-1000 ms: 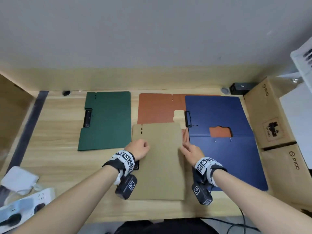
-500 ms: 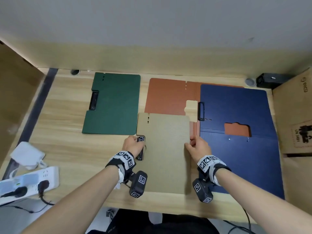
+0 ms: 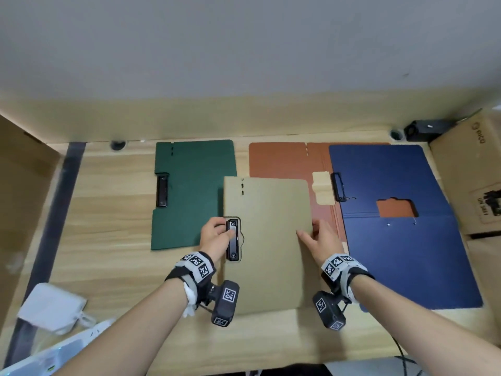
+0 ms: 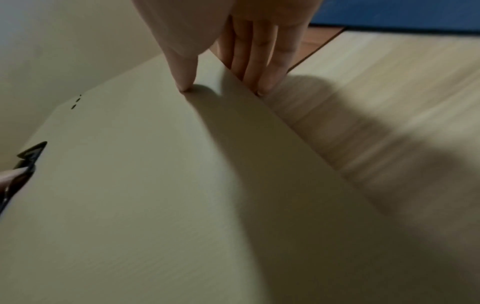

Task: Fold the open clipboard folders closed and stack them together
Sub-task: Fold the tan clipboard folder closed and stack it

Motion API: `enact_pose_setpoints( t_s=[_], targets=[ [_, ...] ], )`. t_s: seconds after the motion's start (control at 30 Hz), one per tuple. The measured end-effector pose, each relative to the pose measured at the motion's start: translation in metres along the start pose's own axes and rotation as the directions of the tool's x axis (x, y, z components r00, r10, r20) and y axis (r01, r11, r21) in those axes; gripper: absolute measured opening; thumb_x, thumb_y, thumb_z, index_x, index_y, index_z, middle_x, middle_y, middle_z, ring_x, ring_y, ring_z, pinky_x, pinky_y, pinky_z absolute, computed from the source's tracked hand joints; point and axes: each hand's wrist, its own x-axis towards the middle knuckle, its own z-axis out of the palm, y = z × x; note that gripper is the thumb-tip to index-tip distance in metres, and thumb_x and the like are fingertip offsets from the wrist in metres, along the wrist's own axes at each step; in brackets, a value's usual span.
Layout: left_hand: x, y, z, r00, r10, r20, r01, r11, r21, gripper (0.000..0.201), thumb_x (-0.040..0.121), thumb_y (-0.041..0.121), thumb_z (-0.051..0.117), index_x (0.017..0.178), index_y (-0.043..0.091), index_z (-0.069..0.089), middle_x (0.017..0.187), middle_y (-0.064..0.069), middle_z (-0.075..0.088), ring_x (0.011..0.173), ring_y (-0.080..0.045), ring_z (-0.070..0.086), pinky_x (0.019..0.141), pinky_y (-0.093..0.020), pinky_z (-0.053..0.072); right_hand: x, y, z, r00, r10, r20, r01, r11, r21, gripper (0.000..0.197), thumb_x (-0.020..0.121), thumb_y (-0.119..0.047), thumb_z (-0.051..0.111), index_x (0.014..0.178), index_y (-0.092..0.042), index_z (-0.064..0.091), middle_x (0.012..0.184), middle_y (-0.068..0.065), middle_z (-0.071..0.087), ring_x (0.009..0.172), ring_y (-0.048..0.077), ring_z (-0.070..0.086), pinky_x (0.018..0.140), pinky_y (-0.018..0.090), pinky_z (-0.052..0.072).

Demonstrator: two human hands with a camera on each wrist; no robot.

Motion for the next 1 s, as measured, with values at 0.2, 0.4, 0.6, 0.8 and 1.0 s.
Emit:
enact_pose_setpoints(
  t_s=[0.2,0.4,0.6,0.8,1.0],
  targets=[
    [0.033,0.02,-0.07,0.995,0.061,-0.075,-0.066,0.996,-0.062,0.025,0.088,-0.003,0.063,0.11,0.009,0.06,0.091,-0.005,0.07,0.072,-0.014,0.068,0.059,-0.025,0.055,0.015,-0.062,0.047,1.0,-0.015,0.001,0.015,0.98,0.2,0.045,0.082,-0.042,0.072,0.114,-0.017,0.051,0.081,-0.01,0.056,0.072,0.009,0.055,0.067,0.03,0.046],
    [0.065,0.037,-0.12,0.981,0.179,-0.072,-0.174,0.983,0.066,0.051,0.091,-0.003,0.058,0.138,0.013,0.051,0.112,0.0,0.065,0.085,-0.01,0.065,0.063,-0.019,0.054,0.046,-0.132,0.075,0.998,-0.032,-0.049,0.042,0.971,0.235,0.053,0.082,-0.039,0.073,0.124,-0.015,0.051,0.096,-0.004,0.057,0.087,0.018,0.055,0.079,0.032,0.045],
    [0.102,0.05,-0.149,0.966,0.237,-0.102,-0.204,0.942,0.265,0.052,0.095,-0.002,0.049,0.142,0.019,0.047,0.091,0.007,0.057,0.077,-0.012,0.059,0.061,-0.02,0.048,0.085,-0.182,0.093,0.993,-0.079,-0.09,0.094,0.979,0.181,0.06,0.082,-0.038,0.073,0.129,-0.01,0.049,0.109,0.001,0.057,0.1,0.019,0.056,0.088,0.029,0.042],
    [0.125,0.051,-0.16,0.951,0.291,-0.103,-0.199,0.832,0.518,0.044,0.094,0.008,0.053,0.138,0.012,0.053,0.11,-0.006,0.055,0.095,-0.024,0.061,0.086,-0.038,0.055,0.102,-0.195,0.104,0.998,-0.065,-0.026,0.067,0.996,0.051,0.064,0.081,-0.039,0.074,0.131,-0.007,0.05,0.12,0.007,0.055,0.11,0.023,0.055,0.097,0.034,0.044],
    [0.128,0.051,-0.161,0.925,0.348,-0.152,-0.216,0.81,0.545,0.037,0.091,0.006,0.054,0.128,0.008,0.06,0.1,-0.01,0.054,0.089,-0.025,0.057,0.074,-0.026,0.041,0.106,-0.197,0.109,0.995,-0.083,-0.051,0.083,0.997,0.006,0.065,0.08,-0.042,0.074,0.13,-0.009,0.05,0.122,0.007,0.054,0.11,0.023,0.055,0.096,0.036,0.046]
  ],
)
